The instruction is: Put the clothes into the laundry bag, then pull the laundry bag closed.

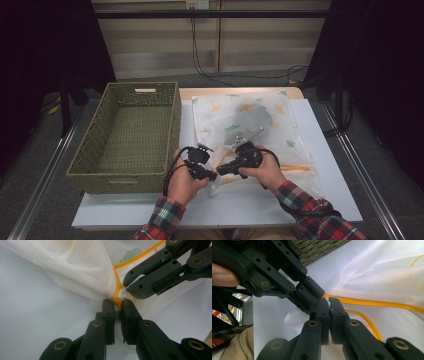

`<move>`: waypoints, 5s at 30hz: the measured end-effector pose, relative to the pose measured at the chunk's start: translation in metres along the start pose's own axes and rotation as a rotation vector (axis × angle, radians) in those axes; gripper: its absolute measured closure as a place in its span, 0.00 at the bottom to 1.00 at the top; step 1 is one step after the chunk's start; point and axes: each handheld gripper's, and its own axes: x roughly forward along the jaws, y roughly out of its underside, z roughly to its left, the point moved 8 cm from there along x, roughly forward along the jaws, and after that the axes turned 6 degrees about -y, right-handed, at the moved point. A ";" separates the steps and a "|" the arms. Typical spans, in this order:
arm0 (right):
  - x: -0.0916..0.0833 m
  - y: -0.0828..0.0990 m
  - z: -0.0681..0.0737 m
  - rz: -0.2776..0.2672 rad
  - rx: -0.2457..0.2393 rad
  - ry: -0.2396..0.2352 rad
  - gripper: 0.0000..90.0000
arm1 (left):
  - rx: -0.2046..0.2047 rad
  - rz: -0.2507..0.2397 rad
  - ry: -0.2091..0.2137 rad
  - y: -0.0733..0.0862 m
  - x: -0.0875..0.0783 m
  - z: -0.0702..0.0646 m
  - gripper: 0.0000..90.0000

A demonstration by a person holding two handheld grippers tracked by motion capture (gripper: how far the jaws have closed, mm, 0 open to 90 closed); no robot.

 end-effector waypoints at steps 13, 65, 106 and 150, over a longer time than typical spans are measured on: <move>-0.002 -0.004 0.001 -0.017 0.049 -0.012 1.00 | -0.001 -0.012 0.017 -0.001 0.003 0.002 0.86; -0.002 -0.010 0.000 -0.062 0.181 -0.023 1.00 | -0.140 0.005 0.050 0.005 -0.034 0.019 0.97; -0.020 0.001 -0.009 -0.081 0.217 0.021 1.00 | -0.165 0.011 0.070 -0.002 -0.044 0.021 0.97; -0.040 0.020 -0.021 -0.071 0.239 0.067 1.00 | -0.172 0.024 0.081 -0.001 -0.050 0.027 0.97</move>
